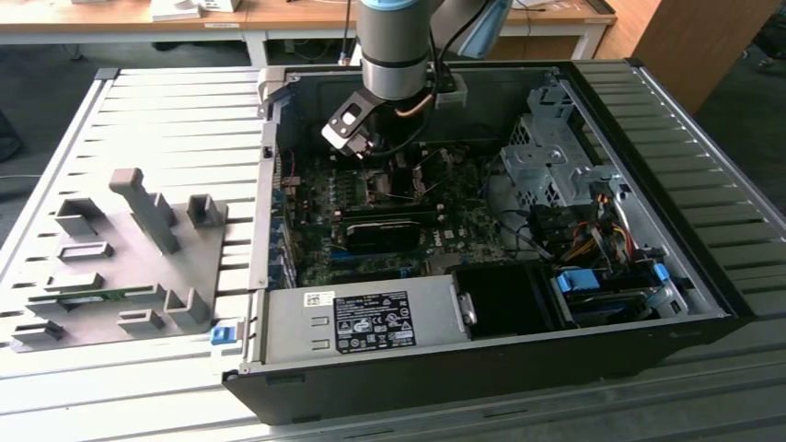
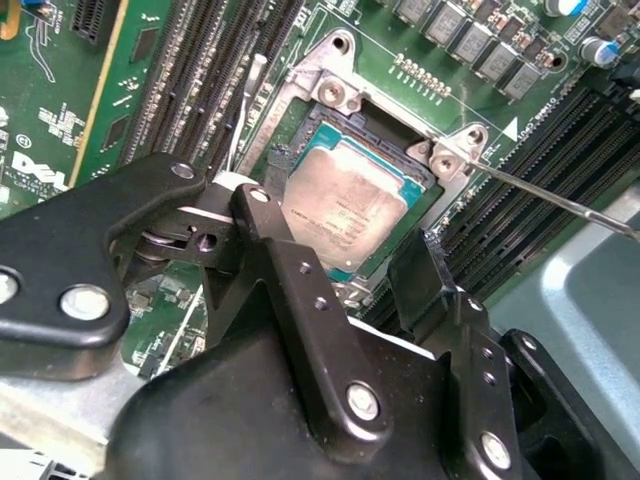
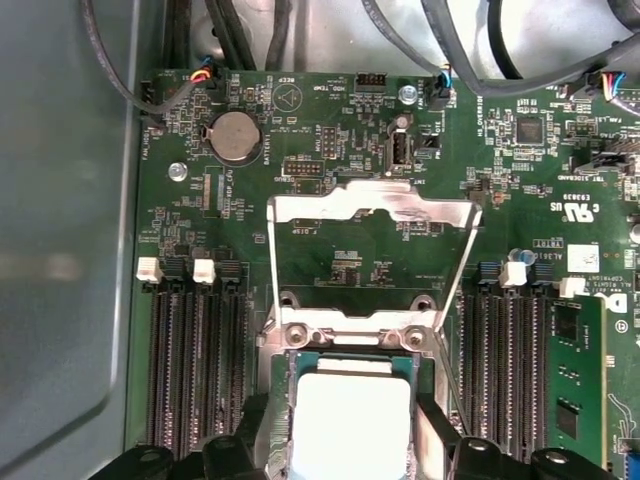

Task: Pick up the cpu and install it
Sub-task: 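Place the cpu into insertion slot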

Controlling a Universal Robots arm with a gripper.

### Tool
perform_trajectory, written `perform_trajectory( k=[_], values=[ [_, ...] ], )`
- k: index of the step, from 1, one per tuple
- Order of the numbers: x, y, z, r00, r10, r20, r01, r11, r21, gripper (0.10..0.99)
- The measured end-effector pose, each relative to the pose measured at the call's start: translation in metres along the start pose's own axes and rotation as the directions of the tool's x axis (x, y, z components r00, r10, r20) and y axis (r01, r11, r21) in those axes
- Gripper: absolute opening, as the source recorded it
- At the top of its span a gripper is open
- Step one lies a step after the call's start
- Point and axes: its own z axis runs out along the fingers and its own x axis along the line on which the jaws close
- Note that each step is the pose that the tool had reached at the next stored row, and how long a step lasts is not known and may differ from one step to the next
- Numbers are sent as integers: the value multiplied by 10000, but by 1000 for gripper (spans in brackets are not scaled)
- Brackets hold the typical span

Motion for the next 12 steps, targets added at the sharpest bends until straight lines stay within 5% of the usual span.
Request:
perform_trajectory(
  k=[12],
  values=[
    [-47, 0, -6, 10000, 0, 0, 0, 10000, -1, 588]
  ],
)
